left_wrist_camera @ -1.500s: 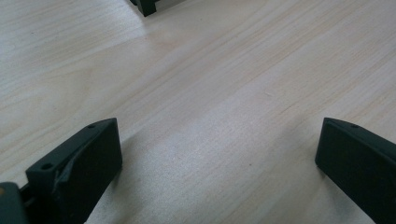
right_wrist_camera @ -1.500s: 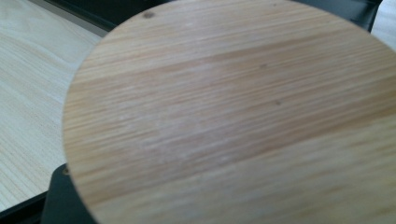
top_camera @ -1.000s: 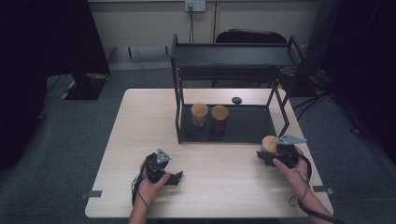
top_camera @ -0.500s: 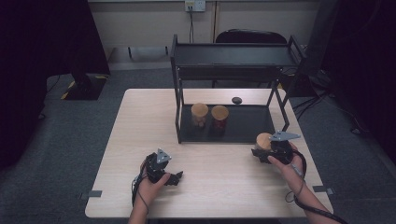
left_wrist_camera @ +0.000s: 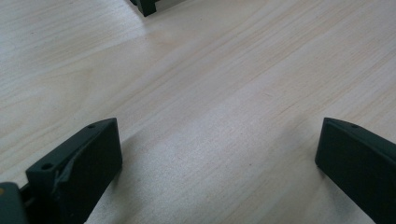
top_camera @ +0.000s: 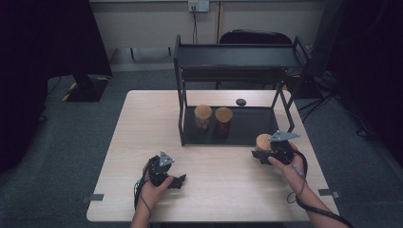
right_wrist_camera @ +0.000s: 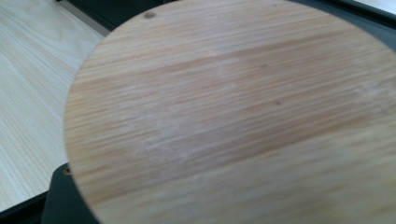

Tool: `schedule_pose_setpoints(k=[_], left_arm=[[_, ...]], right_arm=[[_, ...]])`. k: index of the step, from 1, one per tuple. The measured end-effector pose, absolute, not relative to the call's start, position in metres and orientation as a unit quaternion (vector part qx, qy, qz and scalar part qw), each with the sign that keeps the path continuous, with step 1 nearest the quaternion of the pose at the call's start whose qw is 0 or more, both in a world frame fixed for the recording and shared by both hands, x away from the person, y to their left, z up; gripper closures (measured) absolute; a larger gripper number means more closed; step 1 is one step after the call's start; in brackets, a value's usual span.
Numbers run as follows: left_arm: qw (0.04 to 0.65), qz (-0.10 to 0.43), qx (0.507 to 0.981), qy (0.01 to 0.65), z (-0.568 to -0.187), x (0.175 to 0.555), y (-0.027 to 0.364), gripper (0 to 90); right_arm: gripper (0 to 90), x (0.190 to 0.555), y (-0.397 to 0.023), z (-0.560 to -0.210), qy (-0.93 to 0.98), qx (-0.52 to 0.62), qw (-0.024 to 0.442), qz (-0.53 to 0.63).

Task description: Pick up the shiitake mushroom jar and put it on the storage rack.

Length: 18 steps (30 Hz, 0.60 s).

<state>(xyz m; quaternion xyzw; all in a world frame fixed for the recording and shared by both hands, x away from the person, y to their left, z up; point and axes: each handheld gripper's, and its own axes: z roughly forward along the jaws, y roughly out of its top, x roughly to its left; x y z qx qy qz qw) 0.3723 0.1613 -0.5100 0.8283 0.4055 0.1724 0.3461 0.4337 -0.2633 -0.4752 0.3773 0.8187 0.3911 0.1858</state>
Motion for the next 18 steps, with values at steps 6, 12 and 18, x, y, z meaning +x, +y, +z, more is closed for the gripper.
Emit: schedule_pose_setpoints(k=[6,12,18], left_arm=[[0.346,0.172,0.828,0.406,-0.51,0.372,0.161,0.1],[0.346,0.172,0.828,0.405,-0.51,0.372,0.161,0.1],[0.346,0.172,0.828,0.405,-0.51,0.372,0.161,0.1]], right_arm=[[25.2,0.437,-0.259,-0.473,0.824,0.371,0.186,0.386],[25.2,0.441,-0.253,-0.47,0.827,0.366,0.185,0.385],[25.2,0.446,-0.246,-0.467,0.827,0.363,0.183,0.388]])
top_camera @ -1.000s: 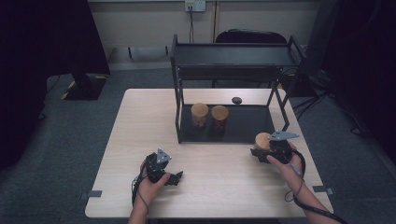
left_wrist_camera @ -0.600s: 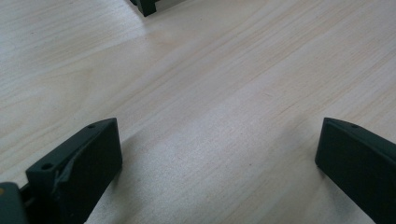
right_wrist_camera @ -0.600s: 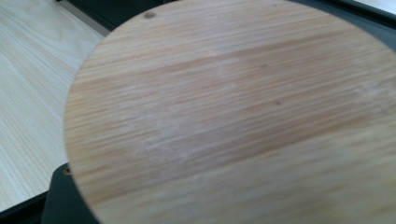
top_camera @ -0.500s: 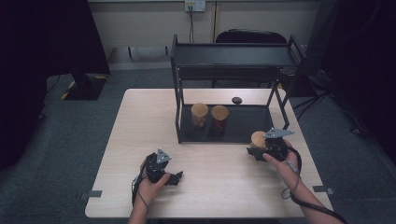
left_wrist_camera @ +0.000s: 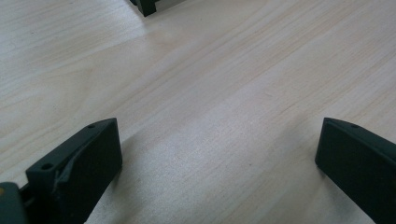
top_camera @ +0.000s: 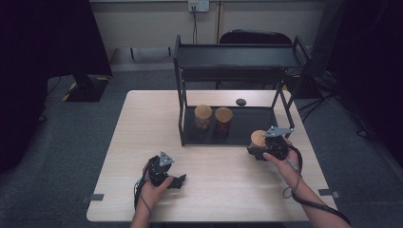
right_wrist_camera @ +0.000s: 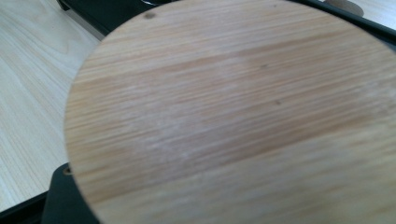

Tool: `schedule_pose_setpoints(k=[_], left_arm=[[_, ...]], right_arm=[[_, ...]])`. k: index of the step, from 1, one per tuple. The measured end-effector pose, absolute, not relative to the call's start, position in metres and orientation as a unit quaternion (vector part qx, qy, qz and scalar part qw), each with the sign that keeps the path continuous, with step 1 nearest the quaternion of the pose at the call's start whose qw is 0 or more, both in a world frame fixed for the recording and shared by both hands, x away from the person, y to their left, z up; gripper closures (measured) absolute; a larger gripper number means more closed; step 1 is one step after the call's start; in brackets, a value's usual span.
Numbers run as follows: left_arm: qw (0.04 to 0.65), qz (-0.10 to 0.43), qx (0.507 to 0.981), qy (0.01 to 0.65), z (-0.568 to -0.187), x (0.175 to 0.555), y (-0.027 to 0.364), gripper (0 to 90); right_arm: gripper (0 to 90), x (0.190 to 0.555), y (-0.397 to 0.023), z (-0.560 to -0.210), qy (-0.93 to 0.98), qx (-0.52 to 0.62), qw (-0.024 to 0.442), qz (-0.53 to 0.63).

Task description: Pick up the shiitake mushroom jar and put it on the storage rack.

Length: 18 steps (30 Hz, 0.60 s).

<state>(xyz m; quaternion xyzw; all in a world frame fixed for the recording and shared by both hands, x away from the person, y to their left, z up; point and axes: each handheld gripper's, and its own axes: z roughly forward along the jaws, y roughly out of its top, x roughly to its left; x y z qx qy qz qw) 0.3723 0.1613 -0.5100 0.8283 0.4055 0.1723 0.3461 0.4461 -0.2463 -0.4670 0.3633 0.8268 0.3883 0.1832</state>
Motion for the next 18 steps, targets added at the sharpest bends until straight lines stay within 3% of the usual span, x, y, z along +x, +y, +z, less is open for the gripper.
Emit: schedule_pose_setpoints(k=[18], left_arm=[[0.346,0.172,0.828,0.406,-0.51,0.372,0.161,0.1]], right_arm=[[25.2,0.46,-0.235,-0.465,0.826,0.362,0.183,0.391]])
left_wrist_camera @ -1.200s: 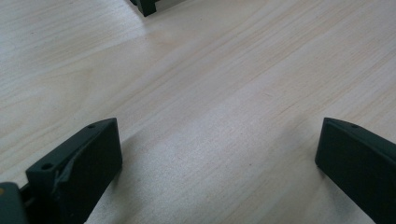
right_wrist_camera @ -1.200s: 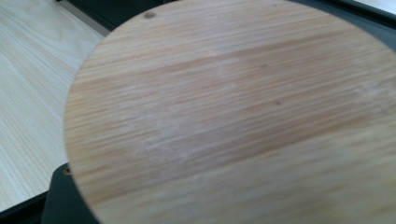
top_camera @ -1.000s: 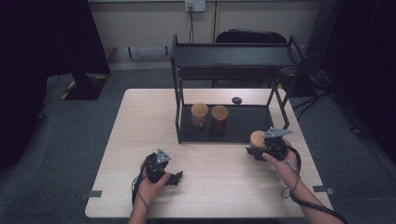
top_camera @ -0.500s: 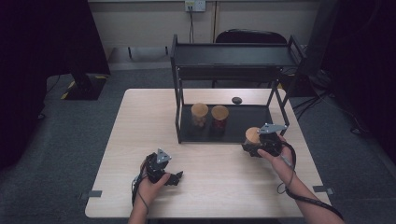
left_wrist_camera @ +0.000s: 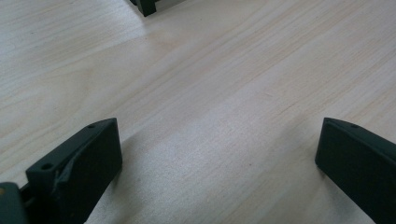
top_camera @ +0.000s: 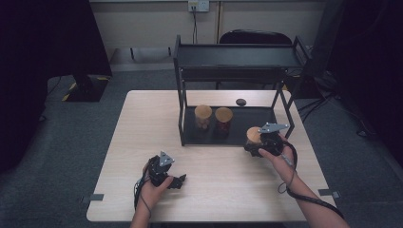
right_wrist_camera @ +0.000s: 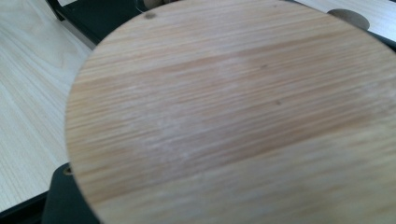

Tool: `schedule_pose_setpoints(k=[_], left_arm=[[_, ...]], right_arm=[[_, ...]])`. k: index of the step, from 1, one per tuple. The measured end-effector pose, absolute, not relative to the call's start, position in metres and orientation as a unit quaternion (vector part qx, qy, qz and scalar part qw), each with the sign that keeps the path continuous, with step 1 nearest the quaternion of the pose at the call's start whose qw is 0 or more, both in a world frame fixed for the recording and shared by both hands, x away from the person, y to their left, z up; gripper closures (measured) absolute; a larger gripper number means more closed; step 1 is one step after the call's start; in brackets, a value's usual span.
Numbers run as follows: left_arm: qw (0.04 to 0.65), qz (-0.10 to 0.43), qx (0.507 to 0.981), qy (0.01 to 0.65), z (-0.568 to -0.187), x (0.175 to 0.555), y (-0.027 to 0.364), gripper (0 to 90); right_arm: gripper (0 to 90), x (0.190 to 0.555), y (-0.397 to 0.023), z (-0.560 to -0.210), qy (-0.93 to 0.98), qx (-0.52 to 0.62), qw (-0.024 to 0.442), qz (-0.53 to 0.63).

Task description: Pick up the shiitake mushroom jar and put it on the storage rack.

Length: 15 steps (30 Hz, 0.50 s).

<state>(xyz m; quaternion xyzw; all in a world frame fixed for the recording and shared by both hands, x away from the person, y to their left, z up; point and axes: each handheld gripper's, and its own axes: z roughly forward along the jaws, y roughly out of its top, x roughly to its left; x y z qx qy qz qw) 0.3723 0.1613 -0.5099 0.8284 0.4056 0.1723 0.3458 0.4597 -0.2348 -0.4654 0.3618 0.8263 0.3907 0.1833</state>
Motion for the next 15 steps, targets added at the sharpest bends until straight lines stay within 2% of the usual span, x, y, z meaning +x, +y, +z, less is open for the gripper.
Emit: schedule_pose_setpoints(k=[15], left_arm=[[0.346,0.172,0.828,0.406,-0.51,0.372,0.161,0.1]], right_arm=[[25.2,0.472,-0.23,-0.464,0.821,0.37,0.183,0.394]])
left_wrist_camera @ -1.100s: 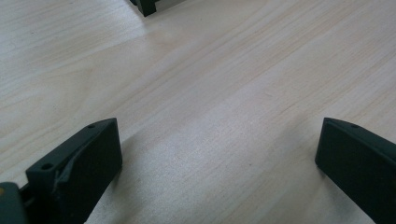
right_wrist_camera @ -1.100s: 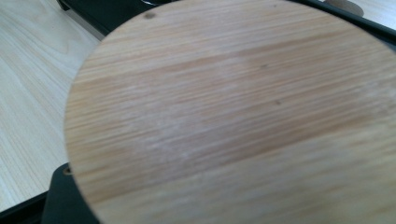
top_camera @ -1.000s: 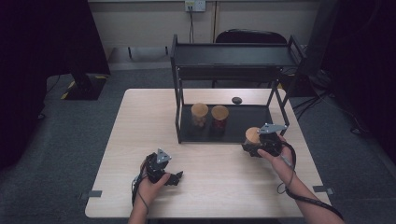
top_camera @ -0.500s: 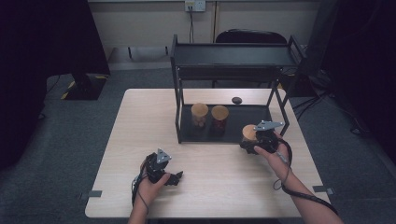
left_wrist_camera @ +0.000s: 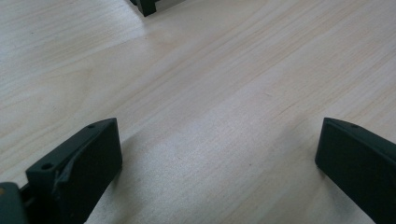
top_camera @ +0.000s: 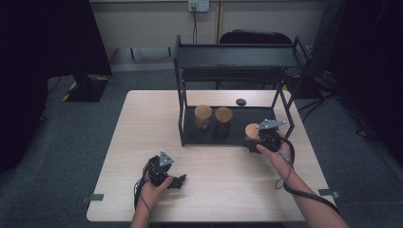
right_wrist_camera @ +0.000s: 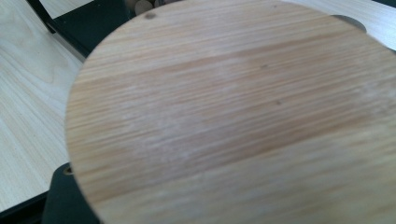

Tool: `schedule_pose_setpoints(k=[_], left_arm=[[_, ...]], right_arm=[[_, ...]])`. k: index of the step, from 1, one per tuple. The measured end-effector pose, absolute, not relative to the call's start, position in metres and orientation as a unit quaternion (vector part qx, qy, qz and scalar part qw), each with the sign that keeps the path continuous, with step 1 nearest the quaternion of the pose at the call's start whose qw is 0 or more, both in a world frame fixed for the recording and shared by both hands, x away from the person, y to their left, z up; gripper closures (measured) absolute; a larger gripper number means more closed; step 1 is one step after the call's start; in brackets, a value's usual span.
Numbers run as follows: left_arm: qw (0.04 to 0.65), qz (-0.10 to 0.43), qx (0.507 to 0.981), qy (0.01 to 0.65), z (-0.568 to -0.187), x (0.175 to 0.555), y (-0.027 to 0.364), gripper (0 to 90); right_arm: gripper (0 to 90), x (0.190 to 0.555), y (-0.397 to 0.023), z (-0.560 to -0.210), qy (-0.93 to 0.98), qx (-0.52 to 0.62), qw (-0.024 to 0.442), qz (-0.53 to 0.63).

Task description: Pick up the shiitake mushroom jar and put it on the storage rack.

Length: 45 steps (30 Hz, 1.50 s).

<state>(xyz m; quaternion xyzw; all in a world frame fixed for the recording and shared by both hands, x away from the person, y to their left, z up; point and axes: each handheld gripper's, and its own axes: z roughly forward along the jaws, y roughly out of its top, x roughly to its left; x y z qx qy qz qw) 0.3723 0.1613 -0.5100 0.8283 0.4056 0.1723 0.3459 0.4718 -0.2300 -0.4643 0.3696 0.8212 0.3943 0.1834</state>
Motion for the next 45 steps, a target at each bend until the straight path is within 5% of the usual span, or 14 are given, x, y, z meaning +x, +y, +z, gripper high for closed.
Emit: schedule_pose_setpoints(k=[45], left_arm=[[0.346,0.172,0.828,0.406,-0.51,0.372,0.161,0.1]], right_arm=[[25.2,0.495,-0.224,-0.465,0.813,0.381,0.196,0.394]])
